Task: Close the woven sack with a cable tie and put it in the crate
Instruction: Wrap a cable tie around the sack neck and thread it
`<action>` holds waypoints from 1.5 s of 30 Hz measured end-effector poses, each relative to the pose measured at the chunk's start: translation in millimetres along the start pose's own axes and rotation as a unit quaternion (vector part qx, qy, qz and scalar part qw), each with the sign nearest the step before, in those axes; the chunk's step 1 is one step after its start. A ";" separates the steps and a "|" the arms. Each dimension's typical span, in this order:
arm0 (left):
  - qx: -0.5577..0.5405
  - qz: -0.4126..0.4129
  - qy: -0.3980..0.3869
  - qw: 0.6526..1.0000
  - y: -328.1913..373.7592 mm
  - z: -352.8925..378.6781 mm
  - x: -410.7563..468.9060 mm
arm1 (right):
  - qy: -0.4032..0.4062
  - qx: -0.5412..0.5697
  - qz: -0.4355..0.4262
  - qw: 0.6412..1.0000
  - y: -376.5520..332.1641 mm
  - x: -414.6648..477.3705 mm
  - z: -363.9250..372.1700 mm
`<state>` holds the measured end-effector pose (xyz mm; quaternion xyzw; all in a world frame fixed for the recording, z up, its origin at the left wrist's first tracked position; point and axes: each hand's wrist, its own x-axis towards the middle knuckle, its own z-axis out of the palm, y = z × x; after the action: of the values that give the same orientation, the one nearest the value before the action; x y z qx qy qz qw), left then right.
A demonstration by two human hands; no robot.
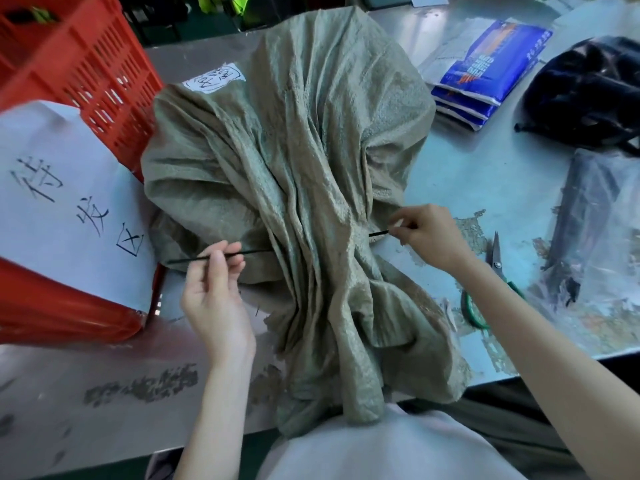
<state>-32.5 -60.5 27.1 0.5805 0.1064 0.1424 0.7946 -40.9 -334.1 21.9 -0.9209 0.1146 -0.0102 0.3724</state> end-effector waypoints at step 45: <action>0.149 -0.012 -0.488 0.860 3.0 116.3 4.4 | -0.078 0.675 0.017 0.733 -27.3 -10.2 -2.2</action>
<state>10.1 -161.9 65.3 0.6858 -0.2679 -0.1867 0.6504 -45.5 -314.4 43.0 -0.4225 0.0636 -0.0070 0.9041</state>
